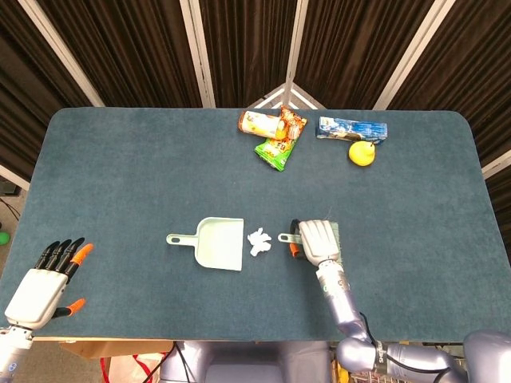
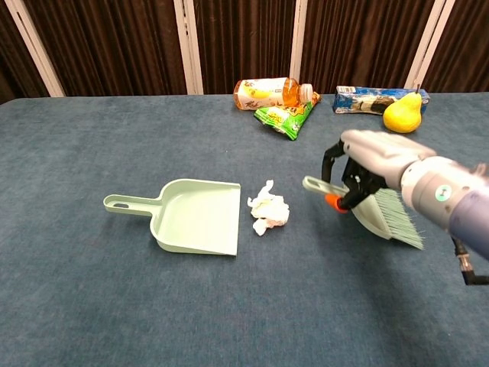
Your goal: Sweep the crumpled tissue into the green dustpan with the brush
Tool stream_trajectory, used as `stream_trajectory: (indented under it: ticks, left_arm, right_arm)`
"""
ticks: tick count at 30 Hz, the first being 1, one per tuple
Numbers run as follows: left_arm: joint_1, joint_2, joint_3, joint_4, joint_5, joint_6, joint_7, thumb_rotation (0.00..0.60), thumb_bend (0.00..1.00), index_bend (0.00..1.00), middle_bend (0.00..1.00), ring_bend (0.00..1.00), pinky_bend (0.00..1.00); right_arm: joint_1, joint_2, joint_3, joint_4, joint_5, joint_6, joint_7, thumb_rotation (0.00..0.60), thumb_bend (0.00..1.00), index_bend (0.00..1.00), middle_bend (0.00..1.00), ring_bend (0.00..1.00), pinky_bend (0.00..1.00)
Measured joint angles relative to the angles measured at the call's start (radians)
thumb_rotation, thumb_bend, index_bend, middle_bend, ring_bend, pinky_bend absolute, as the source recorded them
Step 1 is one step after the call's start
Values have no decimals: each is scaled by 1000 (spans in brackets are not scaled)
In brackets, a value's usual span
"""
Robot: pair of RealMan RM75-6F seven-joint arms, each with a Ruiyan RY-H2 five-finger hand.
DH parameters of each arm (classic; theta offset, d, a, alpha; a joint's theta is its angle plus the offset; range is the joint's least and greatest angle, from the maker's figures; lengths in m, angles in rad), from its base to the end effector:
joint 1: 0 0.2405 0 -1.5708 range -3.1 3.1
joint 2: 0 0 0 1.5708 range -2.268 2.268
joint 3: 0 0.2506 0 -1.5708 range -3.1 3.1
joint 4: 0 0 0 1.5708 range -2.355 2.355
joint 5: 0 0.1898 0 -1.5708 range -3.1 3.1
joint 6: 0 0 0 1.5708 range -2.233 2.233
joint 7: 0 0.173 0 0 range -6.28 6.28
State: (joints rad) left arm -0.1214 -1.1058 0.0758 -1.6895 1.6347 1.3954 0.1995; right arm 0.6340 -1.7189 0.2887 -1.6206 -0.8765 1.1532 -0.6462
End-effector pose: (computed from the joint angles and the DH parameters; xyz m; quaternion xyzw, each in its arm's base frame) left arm -0.2732 0.1875 0.1313 -0.7069 -0.3551 -0.3211 0.5207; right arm -0.1302 -0.3339 -0.0262 0.6586 -0.4634 0.3653 0.4669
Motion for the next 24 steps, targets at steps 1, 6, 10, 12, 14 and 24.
stream_trajectory:
  ticks: [1, 6, 10, 12, 14, 24]
  left_arm:
    - [0, 1, 0, -4, -4, -3, 1, 600, 0, 0, 0, 0, 0]
    - [-3, 4, -2, -21, -11, -12, 17, 600, 0, 0, 0, 0, 0]
    - [-8, 5, 0, -34, -11, -23, 36, 600, 0, 0, 0, 0, 0]
    - [-12, 5, -1, -43, -11, -29, 54, 600, 0, 0, 0, 0, 0]
    - [-18, 4, -4, -56, -12, -36, 69, 600, 0, 0, 0, 0, 0]
    - [-101, -6, -64, -164, -98, -151, 208, 600, 4, 28, 23, 36, 44]
  right_arm:
    - [1, 10, 11, -18, 11, 0, 6, 600, 584, 832, 910, 922, 874]
    - [8, 72, 64, -99, 67, -3, 44, 600, 600, 837, 910, 922, 874]
    - [13, 110, 78, -132, 78, -3, 66, 600, 609, 842, 910, 922, 874]
    - [17, 130, 86, -145, 86, -5, 75, 600, 610, 849, 910, 922, 874]
    - [22, 146, 94, -152, 95, -8, 86, 600, 616, 855, 910, 922, 874]
    - [20, 218, 98, -200, 110, -6, 155, 600, 643, 856, 910, 922, 874]
